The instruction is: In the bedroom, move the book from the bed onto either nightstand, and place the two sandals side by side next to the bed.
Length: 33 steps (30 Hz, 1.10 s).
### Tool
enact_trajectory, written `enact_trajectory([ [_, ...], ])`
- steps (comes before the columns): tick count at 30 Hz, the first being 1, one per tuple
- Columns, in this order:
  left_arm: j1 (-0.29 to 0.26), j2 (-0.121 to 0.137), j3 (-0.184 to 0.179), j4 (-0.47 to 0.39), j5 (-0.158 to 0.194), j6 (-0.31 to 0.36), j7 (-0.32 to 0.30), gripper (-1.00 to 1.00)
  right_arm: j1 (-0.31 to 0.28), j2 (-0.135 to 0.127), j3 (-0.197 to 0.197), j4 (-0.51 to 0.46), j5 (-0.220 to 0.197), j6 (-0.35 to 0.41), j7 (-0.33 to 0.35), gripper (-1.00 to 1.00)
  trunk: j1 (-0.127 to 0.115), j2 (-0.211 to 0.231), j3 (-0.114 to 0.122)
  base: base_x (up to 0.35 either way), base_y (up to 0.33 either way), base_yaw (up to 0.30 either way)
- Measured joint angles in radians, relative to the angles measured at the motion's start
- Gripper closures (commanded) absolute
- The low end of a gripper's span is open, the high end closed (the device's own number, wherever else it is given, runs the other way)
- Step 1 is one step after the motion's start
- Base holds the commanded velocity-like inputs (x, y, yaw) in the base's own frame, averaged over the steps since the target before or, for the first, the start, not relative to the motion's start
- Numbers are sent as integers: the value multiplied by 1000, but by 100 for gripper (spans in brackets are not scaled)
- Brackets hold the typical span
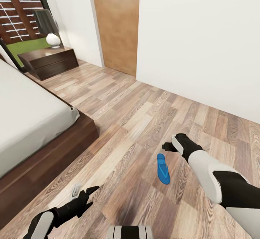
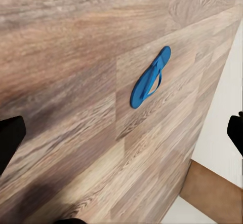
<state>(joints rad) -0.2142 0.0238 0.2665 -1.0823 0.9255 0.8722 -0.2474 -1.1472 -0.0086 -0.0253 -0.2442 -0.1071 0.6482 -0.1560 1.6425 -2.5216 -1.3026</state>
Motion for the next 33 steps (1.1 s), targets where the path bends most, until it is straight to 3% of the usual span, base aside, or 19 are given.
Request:
enact_trajectory([
  [8,0,4,-5,-23,19,17,0,-100,-20,1,0,0,0,30,0,-100,4,-2,-31,0,0,0],
  [33,0,7,-4,-30,23,87,1,-100,-77,34,1,2,0,56,-1,-100,15,-8,-128,0,0,0],
])
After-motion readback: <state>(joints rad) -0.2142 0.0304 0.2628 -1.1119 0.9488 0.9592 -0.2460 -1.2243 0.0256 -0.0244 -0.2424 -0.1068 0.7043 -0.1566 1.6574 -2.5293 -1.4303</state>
